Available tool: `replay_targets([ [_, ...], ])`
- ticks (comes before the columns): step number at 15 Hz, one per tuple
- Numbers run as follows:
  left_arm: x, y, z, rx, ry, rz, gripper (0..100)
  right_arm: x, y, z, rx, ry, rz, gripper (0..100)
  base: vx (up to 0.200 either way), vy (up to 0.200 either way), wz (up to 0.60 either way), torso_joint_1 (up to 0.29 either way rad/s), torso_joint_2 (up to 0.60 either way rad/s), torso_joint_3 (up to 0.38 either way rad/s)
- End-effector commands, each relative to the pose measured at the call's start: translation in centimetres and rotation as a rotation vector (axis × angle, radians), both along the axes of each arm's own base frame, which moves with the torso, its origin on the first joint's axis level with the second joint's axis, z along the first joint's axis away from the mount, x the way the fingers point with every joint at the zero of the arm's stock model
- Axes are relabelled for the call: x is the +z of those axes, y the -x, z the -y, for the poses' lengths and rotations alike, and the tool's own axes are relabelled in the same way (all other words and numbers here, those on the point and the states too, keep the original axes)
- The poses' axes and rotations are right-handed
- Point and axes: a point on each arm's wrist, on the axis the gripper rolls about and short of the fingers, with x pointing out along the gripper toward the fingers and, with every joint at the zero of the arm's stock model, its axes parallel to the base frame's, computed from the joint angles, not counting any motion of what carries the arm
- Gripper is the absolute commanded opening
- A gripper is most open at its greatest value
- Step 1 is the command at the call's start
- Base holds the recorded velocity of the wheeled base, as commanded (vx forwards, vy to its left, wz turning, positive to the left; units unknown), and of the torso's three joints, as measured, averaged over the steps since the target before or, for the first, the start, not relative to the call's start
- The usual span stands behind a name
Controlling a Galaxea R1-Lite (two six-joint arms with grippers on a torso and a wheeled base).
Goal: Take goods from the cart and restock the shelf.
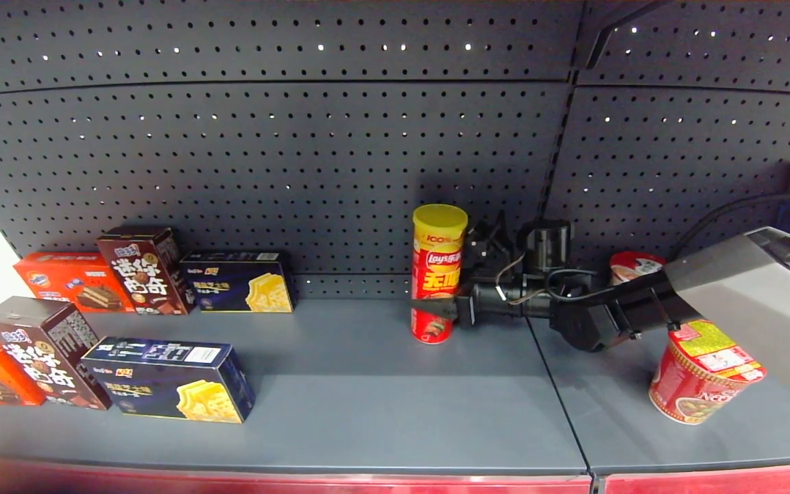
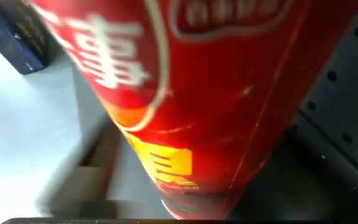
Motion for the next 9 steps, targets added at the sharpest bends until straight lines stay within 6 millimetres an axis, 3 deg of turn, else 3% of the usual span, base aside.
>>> replay_targets([
  [1, 0.0, 0.0, 0.0, 0.001, 0.000, -0.001, 0, 0.0, 0.0, 0.0, 0.000, 0.001, 0.000, 0, 0.000, 0.000, 0.00, 0.000, 0.00, 0.000],
  [6, -0.2, 0.0, 0.0, 0.002, 0.000, -0.001, 0, 0.5, 0.5, -0.4, 0.006, -0.002, 0.007, 0, 0.000, 0.000, 0.00, 0.000, 0.00, 0.000],
  [9, -0.6, 0.7, 0.1, 0.004, 0.001, -0.009, 0, 2.0, 1.7, -0.7, -0.014, -0.004, 0.026, 0, 0.000, 0.000, 0.00, 0.000, 0.00, 0.000],
])
